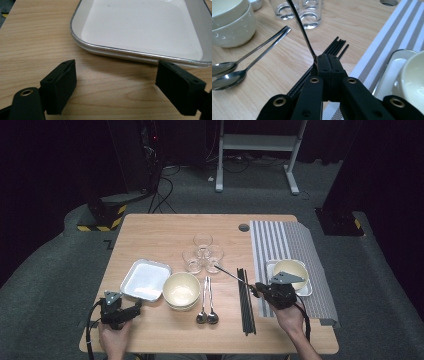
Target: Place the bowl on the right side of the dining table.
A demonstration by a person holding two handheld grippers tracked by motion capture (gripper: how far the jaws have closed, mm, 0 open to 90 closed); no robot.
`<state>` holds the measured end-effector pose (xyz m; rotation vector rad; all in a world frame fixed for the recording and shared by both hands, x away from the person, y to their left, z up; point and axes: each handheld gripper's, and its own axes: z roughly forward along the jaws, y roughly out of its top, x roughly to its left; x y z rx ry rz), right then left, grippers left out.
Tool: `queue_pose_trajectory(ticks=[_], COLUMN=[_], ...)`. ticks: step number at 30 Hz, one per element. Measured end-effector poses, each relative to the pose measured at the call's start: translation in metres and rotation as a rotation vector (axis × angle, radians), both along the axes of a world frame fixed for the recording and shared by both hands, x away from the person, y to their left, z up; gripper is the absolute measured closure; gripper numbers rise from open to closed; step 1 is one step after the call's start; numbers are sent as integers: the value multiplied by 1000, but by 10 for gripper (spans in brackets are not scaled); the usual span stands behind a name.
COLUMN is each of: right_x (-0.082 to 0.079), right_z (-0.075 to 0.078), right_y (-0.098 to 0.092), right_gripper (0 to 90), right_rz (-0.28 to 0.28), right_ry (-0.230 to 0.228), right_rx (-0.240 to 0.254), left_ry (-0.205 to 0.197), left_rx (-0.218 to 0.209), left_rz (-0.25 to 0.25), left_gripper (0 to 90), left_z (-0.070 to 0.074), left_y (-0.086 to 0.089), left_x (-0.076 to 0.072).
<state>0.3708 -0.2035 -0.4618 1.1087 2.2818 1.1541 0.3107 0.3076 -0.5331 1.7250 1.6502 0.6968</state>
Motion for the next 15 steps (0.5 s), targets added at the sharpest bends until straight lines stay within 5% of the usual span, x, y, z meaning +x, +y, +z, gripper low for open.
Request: queue_pose_trajectory(ticks=[15], right_x=[1], right_z=[9], right_y=[-20], right_gripper=[899], right_rz=[-55], right_ry=[-31], right_rx=[20], left_ry=[0], left_rx=[0], left_rz=[0], left_gripper=[173], left_z=[0], left_y=[0], left_x=[0])
